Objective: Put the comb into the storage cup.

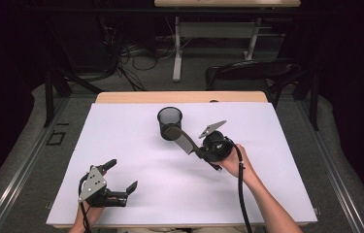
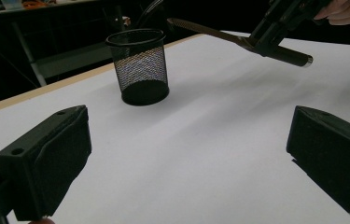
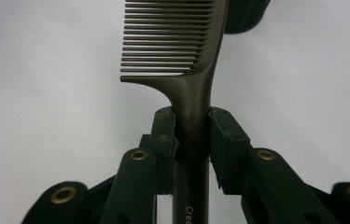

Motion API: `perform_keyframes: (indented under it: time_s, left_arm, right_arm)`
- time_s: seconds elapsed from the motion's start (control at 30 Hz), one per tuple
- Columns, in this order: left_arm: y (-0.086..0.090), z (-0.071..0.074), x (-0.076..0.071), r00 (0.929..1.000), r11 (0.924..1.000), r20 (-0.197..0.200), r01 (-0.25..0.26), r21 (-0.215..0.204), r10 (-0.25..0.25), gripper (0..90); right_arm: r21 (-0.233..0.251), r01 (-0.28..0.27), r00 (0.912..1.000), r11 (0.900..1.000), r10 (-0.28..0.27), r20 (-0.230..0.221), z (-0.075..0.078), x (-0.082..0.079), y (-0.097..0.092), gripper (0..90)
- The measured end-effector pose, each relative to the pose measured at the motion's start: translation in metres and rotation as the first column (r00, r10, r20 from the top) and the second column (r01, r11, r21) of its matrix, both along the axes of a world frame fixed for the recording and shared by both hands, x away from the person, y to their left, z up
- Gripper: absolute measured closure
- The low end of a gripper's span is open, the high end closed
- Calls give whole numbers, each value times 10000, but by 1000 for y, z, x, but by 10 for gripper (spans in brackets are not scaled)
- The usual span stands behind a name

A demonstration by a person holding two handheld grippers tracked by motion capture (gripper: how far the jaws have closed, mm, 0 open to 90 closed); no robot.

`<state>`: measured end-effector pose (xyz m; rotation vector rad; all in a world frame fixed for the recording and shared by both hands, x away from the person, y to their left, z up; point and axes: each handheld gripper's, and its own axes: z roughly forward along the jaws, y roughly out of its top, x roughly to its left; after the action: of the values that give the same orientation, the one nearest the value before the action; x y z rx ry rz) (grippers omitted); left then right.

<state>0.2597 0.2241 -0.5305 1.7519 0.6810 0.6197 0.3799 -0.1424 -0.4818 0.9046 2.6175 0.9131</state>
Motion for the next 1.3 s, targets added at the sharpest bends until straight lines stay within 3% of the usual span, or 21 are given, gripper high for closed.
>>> perform_keyframes:
  time_s: [1.3]
  left_arm:
    - [1, 0, 0, 10000, 10000, 53, 59, 25, -60, 0]
  right_arm:
    - [883, 759, 9945, 9932, -818, 648, 19, -1, -29, 725]
